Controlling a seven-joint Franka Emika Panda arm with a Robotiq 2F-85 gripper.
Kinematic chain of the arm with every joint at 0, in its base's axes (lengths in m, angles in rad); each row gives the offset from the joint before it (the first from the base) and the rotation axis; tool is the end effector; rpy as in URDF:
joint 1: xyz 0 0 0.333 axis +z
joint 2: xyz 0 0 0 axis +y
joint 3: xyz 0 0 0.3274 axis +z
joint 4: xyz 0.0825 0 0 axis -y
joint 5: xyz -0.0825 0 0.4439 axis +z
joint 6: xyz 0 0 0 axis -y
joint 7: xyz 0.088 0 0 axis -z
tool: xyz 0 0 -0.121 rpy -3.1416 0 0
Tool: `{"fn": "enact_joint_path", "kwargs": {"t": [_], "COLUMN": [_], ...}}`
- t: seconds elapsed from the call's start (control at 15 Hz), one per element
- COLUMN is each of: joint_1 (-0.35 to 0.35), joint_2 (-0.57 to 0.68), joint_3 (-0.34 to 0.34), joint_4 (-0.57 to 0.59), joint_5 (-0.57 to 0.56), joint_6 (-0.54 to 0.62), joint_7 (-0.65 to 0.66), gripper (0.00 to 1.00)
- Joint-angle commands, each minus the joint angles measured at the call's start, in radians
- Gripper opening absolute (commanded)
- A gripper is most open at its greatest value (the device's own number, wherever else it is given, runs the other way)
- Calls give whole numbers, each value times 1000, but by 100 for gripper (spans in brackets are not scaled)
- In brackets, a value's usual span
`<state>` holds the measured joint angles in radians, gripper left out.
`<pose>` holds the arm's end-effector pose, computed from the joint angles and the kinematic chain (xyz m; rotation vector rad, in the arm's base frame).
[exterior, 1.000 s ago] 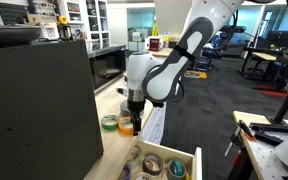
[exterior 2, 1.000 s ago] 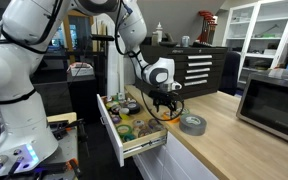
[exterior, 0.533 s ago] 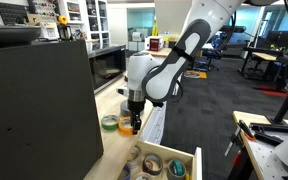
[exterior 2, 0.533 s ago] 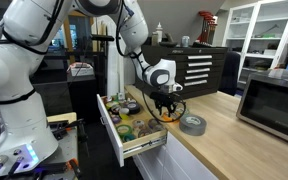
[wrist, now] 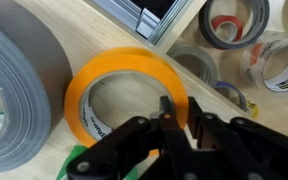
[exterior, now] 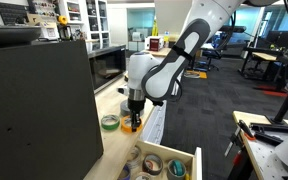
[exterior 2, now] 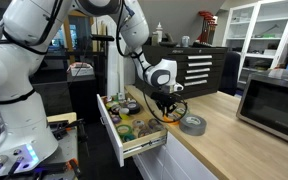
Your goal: Put the orange tape in the open drawer
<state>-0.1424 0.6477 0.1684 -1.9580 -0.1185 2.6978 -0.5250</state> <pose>0.6613 0.0221 0.0983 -2.9735 -0.9471 -0.1751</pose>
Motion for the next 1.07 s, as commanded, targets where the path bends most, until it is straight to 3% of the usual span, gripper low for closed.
{"fn": "enact_joint_path", "kwargs": {"t": [0.0,0.67,1.0], "joint_1": [-18,55,92], "joint_2": [-13,-103,-219], "joint_3": [20,-4,-8], "joint_4": [-10,-144,-305], "joint_5": [8,-38,-46], "joint_6": [0,27,91], "joint_7": [-32,24,59], "gripper": [10,10,10]}}
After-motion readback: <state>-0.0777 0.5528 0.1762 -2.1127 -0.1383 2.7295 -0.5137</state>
